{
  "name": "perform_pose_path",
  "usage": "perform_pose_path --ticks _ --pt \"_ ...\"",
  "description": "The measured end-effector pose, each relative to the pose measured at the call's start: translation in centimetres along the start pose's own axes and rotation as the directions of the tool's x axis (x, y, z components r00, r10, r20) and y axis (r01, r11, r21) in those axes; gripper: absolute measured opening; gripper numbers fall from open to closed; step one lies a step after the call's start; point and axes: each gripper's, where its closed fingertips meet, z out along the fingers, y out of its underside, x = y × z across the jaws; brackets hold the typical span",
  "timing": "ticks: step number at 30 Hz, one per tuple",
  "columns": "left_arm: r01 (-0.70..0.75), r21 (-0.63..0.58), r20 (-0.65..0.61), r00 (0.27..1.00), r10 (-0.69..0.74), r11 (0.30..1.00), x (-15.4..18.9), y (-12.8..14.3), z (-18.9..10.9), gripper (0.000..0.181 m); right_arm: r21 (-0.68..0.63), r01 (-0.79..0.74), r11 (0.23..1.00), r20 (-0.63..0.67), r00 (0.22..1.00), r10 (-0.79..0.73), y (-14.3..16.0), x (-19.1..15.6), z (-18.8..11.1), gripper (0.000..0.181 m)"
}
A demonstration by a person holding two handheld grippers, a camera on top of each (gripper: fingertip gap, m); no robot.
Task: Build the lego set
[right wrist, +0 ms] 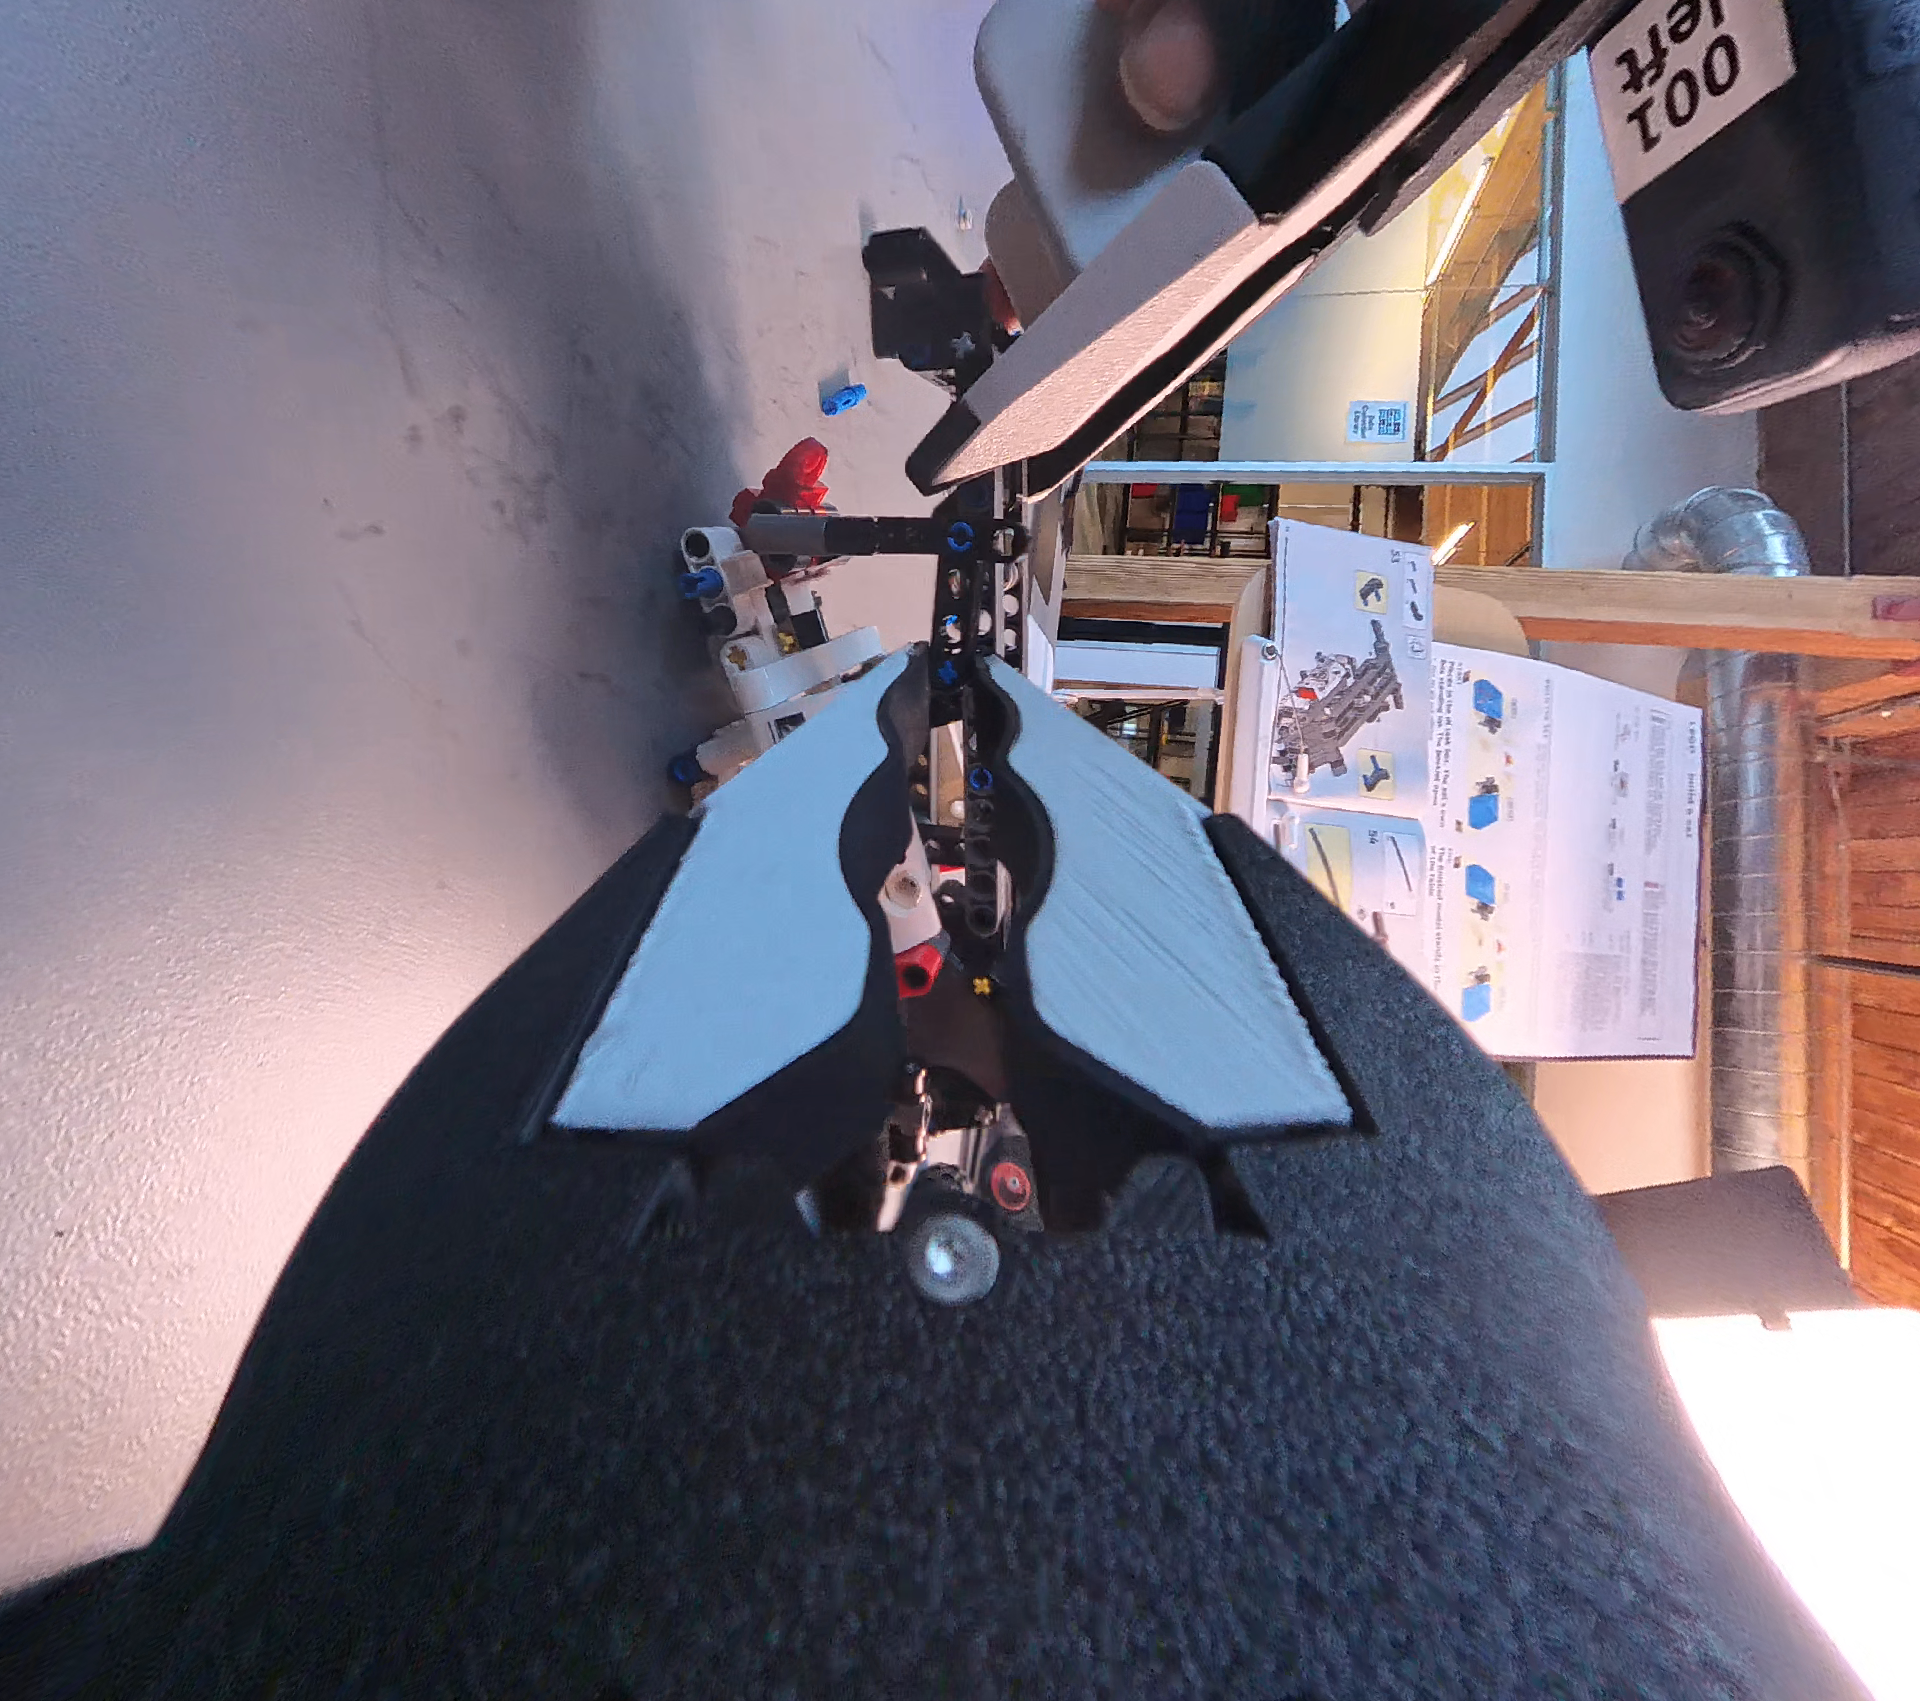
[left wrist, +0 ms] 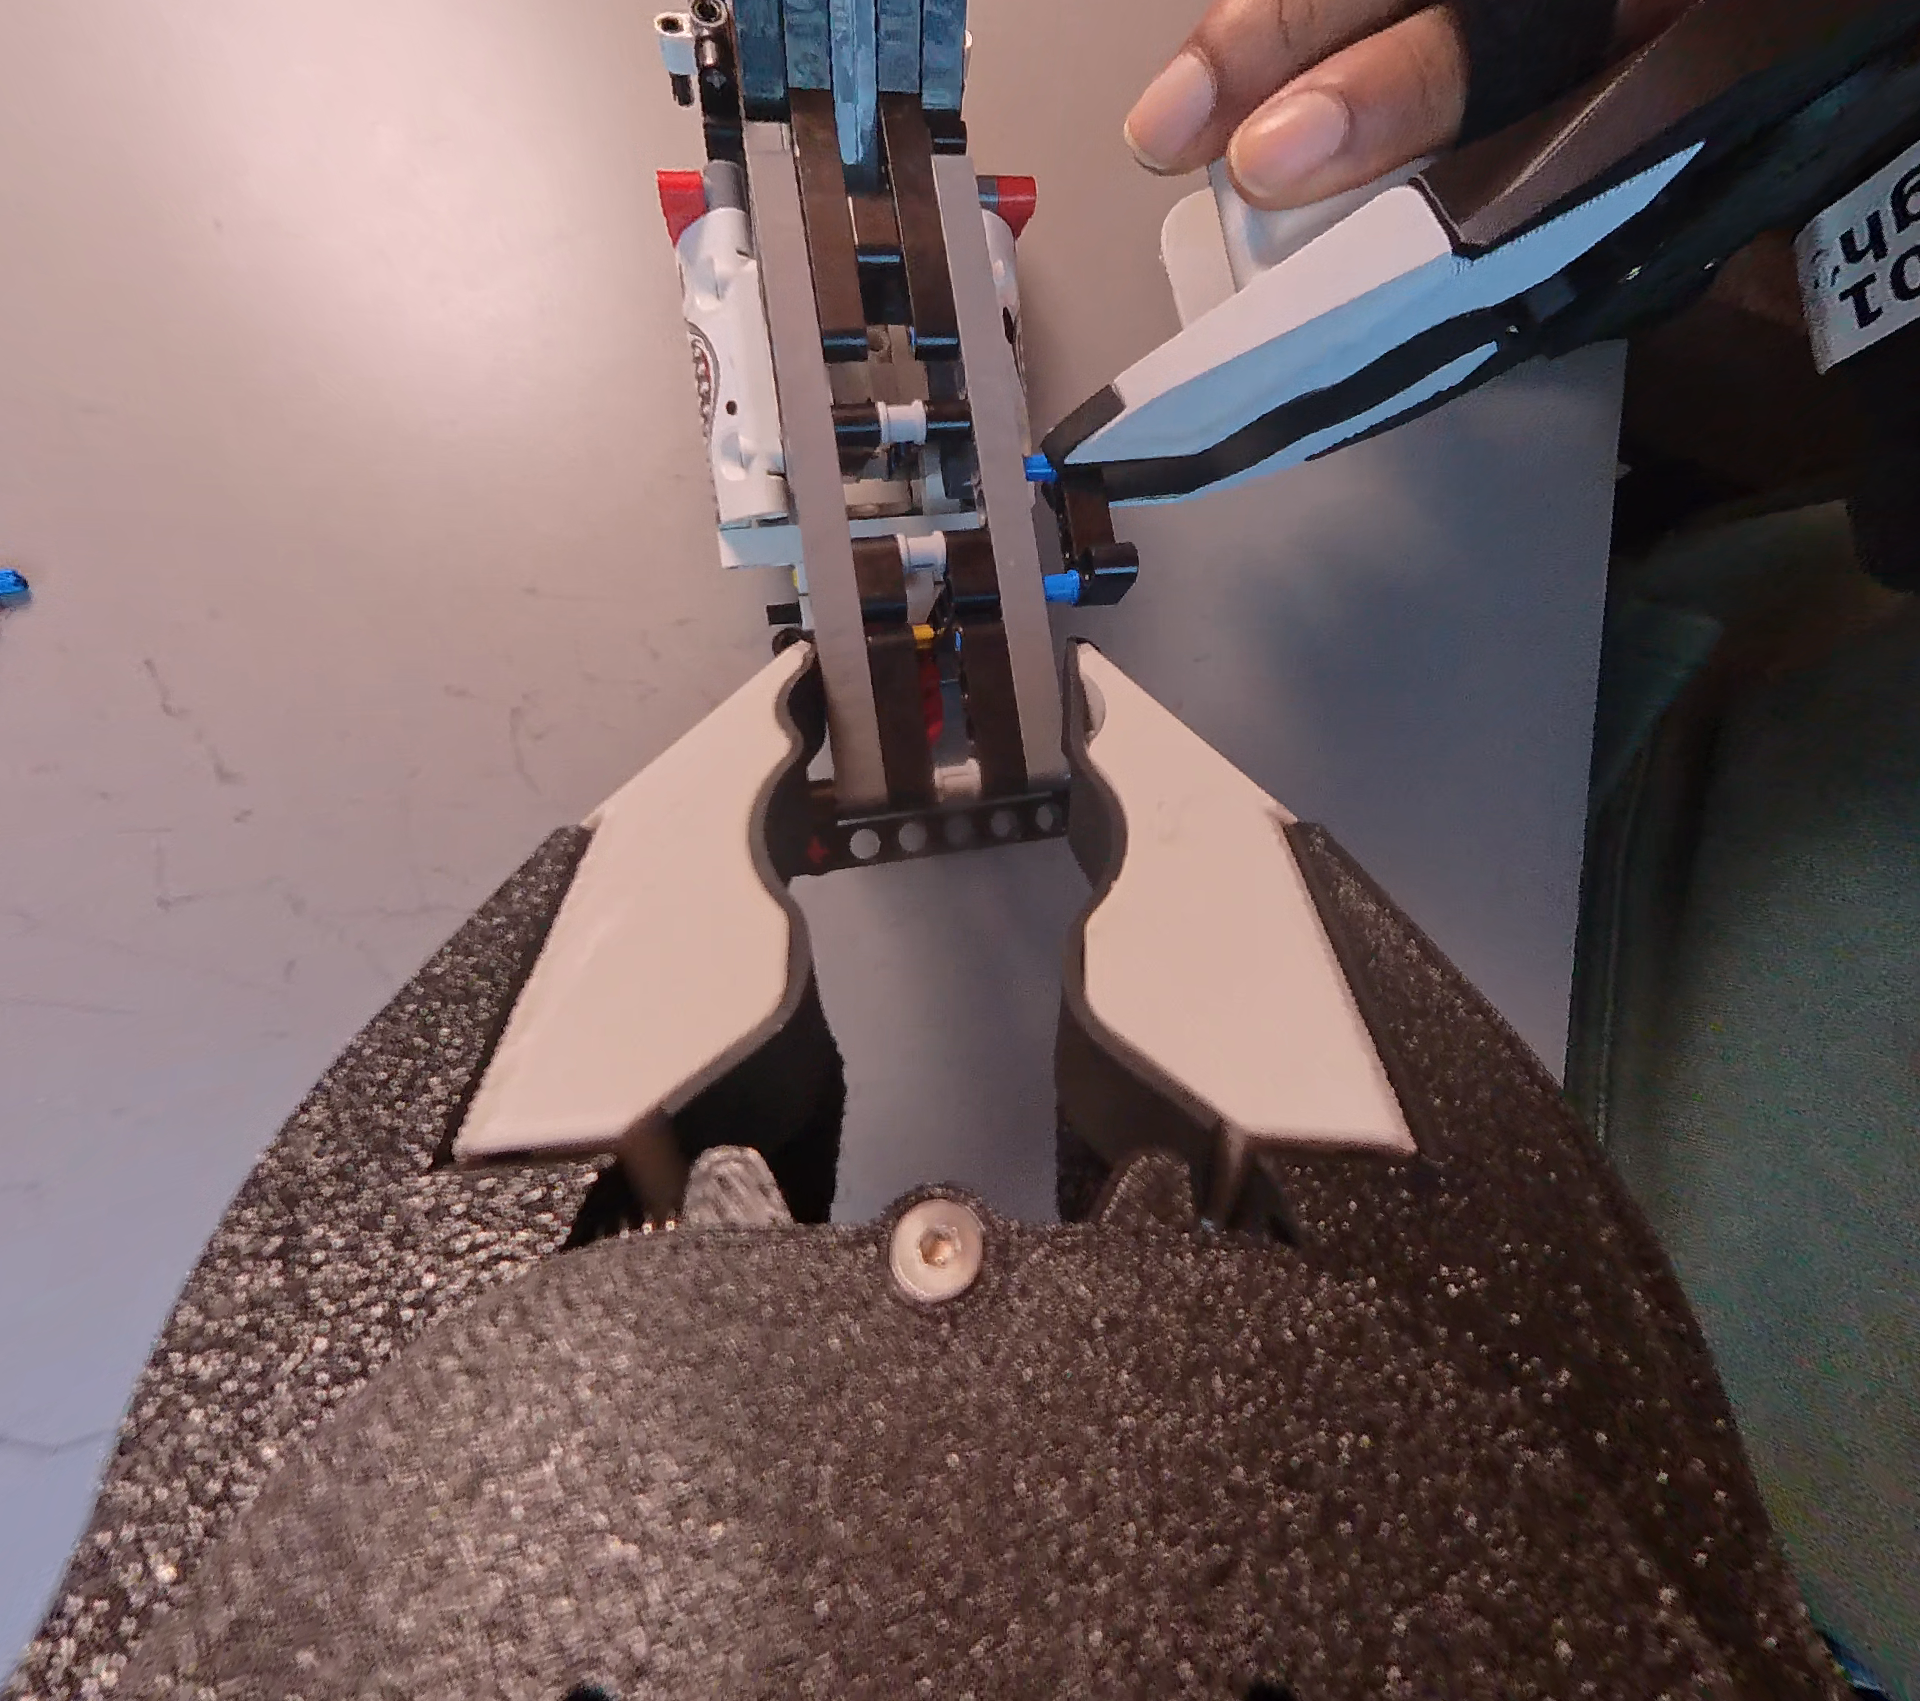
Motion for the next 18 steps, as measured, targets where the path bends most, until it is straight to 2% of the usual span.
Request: perform_pose_path --ticks 8,15,18 --pt "0.015 -0.005 0.007 1.000 -0.015 1.000 0.06 -0.30 0.11 0.045 -0.009 0.080 0.997 -0.009 0.997 -0.080 0.18 0.36 -0.33 0.006" --pt "0.003 -0.007 0.013 1.000 -0.003 1.000 0.03 -0.18 0.18 0.045 0.006 0.021 1.000 0.001 1.000 -0.021 0.09 0.21 -0.34 0.007" --pt "-0.001 -0.006 0.016 1.000 0.001 1.000 0.00 -0.19 0.16 0.044 0.008 -0.115 0.993 0.074 0.991 0.114 0.06 -0.07 -0.43 0.012"
